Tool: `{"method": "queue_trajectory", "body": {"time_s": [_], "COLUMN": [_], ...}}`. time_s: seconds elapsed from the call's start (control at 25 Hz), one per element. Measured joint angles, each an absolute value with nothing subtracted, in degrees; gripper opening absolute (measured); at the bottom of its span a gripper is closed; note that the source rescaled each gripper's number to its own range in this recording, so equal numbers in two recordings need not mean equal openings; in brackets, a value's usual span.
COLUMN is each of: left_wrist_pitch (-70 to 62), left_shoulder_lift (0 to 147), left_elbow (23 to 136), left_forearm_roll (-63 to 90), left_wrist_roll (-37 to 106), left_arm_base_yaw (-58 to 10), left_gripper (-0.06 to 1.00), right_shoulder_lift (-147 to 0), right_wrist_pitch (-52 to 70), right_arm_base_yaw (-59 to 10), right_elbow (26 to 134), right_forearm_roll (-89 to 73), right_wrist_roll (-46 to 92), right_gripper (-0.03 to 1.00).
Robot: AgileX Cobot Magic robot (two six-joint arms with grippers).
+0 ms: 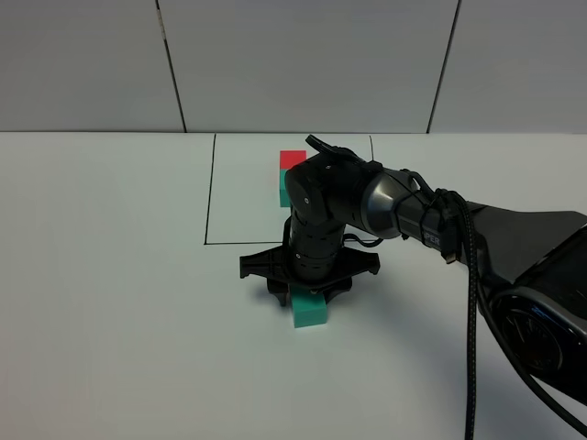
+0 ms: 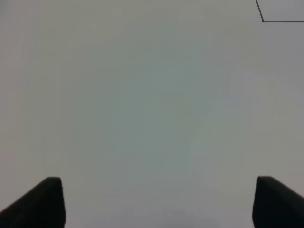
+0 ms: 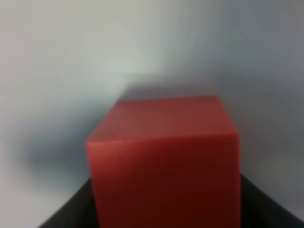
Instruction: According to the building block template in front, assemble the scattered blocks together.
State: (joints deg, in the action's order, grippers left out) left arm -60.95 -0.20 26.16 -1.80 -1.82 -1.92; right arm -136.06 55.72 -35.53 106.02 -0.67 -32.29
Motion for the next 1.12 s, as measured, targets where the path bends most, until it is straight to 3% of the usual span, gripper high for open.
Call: {"method": "queue_trajectory", "body": {"time_s": [0.8,1.12], "left_wrist_pitch": [-61.0,-61.0], "left_shoulder_lift": [-0.2,-0.2], "left_elbow": [26.2,26.2], "left_forearm_roll": [-4.8,-4.8], "left_wrist_roll": [-1.8,-1.8], "left_arm_base_yaw": [-1.9,-1.9], "left_gripper": [0.79,0.79], "right_shoulder_lift": [-133.0,-132.7], "right_wrist_pitch": [55.1,55.1], "right_arm_base_yaw": [-35.5,-35.5], "right_elbow": [106.0,106.0], "right_forearm_roll": [-3.2,-2.3], "right_wrist_roll": [-30.6,-30.6], "right_gripper": [0.33,0.46]}}
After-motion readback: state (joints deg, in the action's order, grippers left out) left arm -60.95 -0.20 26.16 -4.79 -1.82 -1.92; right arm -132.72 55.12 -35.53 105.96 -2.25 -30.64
